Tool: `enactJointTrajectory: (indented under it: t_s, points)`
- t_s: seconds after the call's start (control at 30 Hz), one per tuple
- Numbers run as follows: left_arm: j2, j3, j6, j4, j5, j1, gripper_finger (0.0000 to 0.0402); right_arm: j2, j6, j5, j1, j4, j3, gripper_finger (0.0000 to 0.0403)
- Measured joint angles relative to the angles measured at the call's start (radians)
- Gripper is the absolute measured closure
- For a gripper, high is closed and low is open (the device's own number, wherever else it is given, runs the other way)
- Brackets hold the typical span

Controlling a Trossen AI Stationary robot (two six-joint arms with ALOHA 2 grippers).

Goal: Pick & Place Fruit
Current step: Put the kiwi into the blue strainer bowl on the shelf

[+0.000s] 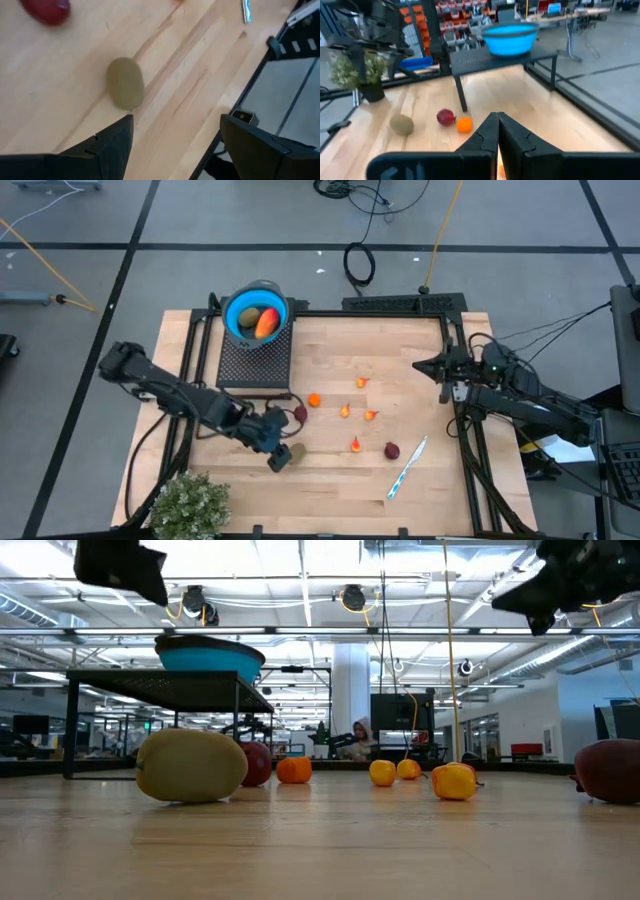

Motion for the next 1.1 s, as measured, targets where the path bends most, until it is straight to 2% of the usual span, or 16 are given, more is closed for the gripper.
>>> enactJointTrajectory:
  t_s: [0.3, 0.53, 0.67, 0.9, 1.1]
  points:
    - [0.160, 0.000, -0.097, 0.235, -0.007, -0.011, 0.0105, 0.000, -0.013, -0.002, 0.000, 0.000, -0.081, 0.0403]
    - [0.198, 0.000, -0.202, 0.213, -0.008, -0.009, 0.0105, 0.000, -0.066, -0.005, 0.000, 0.043, -0.106, 0.0403]
    - [0.198, 0.000, -0.225, 0.213, -0.073, -0.009, 0.0105, 0.000, -0.097, -0.005, 0.000, 0.080, -0.108, 0.0403]
    - [0.198, 0.000, -0.080, 0.162, -0.206, -0.008, 0.0106, 0.000, -0.113, -0.005, 0.000, 0.116, -0.108, 0.0403]
    - [0.198, 0.000, -0.022, 0.047, -0.243, -0.004, 0.0106, 0.000, -0.119, -0.004, 0.000, 0.113, -0.108, 0.0403]
